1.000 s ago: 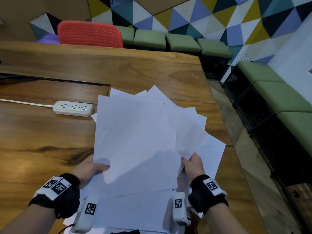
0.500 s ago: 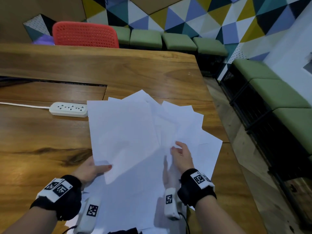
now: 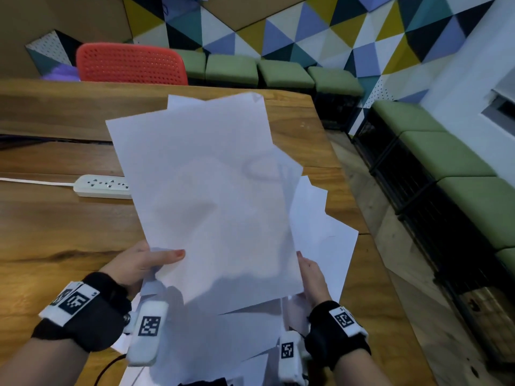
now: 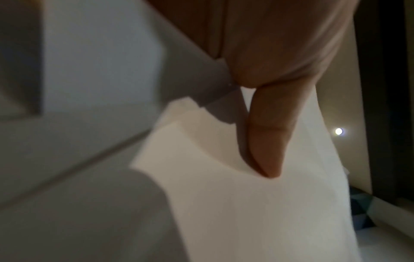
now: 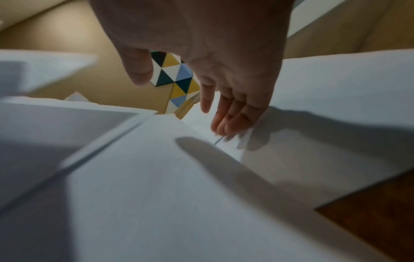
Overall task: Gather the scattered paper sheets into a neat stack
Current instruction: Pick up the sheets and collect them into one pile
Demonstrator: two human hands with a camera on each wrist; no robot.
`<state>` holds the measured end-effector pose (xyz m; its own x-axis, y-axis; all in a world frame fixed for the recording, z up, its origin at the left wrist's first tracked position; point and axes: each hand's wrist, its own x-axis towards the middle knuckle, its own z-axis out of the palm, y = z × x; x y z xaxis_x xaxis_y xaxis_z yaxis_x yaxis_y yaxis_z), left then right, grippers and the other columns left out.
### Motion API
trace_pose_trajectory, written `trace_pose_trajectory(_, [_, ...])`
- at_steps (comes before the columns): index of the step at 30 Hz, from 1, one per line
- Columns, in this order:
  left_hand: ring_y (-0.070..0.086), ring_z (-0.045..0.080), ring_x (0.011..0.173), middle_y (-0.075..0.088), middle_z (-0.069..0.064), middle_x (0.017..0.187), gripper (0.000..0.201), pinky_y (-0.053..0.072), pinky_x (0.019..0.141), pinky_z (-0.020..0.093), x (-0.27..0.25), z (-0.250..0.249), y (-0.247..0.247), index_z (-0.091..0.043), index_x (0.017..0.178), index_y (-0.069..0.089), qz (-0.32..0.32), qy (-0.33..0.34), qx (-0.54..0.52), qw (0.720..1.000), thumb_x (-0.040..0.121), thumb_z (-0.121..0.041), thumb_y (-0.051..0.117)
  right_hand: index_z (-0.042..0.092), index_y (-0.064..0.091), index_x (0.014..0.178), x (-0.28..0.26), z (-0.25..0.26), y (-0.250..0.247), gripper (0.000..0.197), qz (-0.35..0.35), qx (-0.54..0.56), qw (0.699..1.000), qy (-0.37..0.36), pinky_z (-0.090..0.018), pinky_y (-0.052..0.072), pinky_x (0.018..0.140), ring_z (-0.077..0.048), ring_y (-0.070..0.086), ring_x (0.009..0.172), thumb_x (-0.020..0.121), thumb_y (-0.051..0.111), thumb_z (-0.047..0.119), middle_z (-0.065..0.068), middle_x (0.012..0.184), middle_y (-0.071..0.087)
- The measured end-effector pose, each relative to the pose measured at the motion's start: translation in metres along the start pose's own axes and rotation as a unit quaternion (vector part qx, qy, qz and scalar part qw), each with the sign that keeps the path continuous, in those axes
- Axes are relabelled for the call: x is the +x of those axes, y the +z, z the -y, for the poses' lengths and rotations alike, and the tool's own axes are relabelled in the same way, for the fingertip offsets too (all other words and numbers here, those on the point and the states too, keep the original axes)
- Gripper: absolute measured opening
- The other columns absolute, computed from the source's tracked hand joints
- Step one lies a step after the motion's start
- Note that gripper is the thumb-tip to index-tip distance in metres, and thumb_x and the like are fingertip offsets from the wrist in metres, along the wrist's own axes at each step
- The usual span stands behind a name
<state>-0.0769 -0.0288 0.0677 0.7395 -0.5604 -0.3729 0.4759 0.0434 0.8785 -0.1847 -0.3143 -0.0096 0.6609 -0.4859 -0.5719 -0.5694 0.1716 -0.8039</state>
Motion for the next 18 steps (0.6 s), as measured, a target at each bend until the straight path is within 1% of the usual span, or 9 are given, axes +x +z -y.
trace_pose_trajectory(1, [0.073,0.025,0.082,0.075,0.014,0.094,0.072,0.057,0.063,0.026,-0.001,-0.003,-0.001,-0.008,0.08,0.078,0.007,0.005,0.001,1.0,0.016,-0.036,0.094,0.012,0.051,0.125,0.0,0.001,0.002,0.062,0.036,0.038,0.998,0.018,-0.031,0.046,0.075,-0.022,0.057,0.095,0.084,0.049,0.058,-0.02,0.124,0.06])
trace_pose_trajectory(4, [0.071,0.027,0.088,0.074,0.015,0.1,0.072,0.058,0.068,0.028,-0.005,-0.012,-0.002,-0.007,0.085,0.077,0.017,0.019,0.009,1.0,0.021,-0.035,0.094,0.024,0.048,0.133,-0.009,0.007,0.008,0.082,0.108,0.16,0.979,0.057,-0.04,0.046,0.1,-0.023,0.061,0.112,0.069,0.053,0.074,-0.008,0.129,0.061])
trace_pose_trajectory(6, [0.071,0.027,0.089,0.073,0.015,0.101,0.073,0.057,0.066,0.026,-0.002,-0.011,-0.003,-0.005,0.085,0.077,0.012,0.015,0.015,1.0,0.021,-0.035,0.094,0.024,0.06,0.118,-0.015,0.013,0.009,0.061,0.156,0.22,0.962,0.052,-0.036,0.056,0.083,-0.018,0.07,0.097,0.083,0.035,0.067,-0.003,0.111,0.071])
trace_pose_trajectory(8, [0.072,0.025,0.085,0.074,0.015,0.098,0.073,0.057,0.063,0.025,-0.003,-0.006,-0.007,-0.006,0.082,0.078,-0.006,0.0,0.02,1.0,0.017,-0.036,0.094,0.024,0.068,0.099,-0.026,0.024,0.011,0.061,0.202,0.268,0.941,0.041,-0.029,0.058,0.064,-0.017,0.073,0.08,0.086,0.025,0.065,-0.002,0.092,0.076])
trace_pose_trajectory(10, [0.073,0.025,0.083,0.074,0.015,0.095,0.075,0.057,0.063,0.026,-0.004,0.002,-0.011,-0.006,0.081,0.078,-0.019,-0.017,0.039,0.999,0.015,-0.038,0.094,0.02,0.07,0.097,-0.029,0.028,0.011,0.062,0.244,0.299,0.923,0.01,-0.026,0.058,0.058,-0.017,0.073,0.076,0.072,0.048,0.072,-0.005,0.087,0.076])
trace_pose_trajectory(11, [0.073,0.026,0.082,0.074,0.016,0.094,0.076,0.057,0.064,0.026,-0.005,0.007,-0.013,-0.004,0.081,0.077,-0.025,-0.024,0.054,0.998,0.015,-0.04,0.093,0.017,0.068,0.1,-0.028,0.026,0.01,0.07,0.26,0.303,0.917,-0.013,-0.025,0.057,0.059,-0.016,0.073,0.076,0.055,0.067,0.07,-0.005,0.085,0.076])
trace_pose_trajectory(13, [0.073,0.026,0.081,0.074,0.017,0.094,0.082,0.057,0.062,0.026,-0.005,0.018,-0.016,0.0,0.084,0.075,-0.035,-0.03,0.067,0.997,0.014,-0.04,0.093,0.008,0.066,0.099,-0.021,0.02,0.01,0.088,0.276,0.241,0.929,-0.046,-0.024,0.057,0.062,-0.015,0.072,0.074,0.027,0.089,0.054,-0.004,0.081,0.076])
trace_pose_trajectory(16, [0.073,0.026,0.081,0.074,0.017,0.096,0.094,0.057,0.06,0.026,-0.003,0.029,-0.021,-0.003,0.097,0.068,-0.036,-0.047,0.086,0.995,0.012,-0.036,0.094,-0.005,0.064,0.105,-0.017,0.009,0.009,0.092,0.26,0.133,0.955,-0.05,-0.028,0.057,0.066,-0.021,0.072,0.076,0.028,0.093,0.037,-0.01,0.085,0.075])
trace_pose_trajectory(18, [0.073,0.029,0.074,0.074,0.019,0.092,0.09,0.057,0.057,0.031,-0.002,0.031,-0.029,-0.003,0.093,0.07,-0.039,-0.074,0.06,0.995,0.01,-0.03,0.093,-0.001,0.064,0.106,-0.015,0.004,0.008,0.089,0.243,0.121,0.96,-0.063,-0.031,0.057,0.07,-0.023,0.071,0.08,0.03,0.093,0.035,-0.011,0.09,0.075])
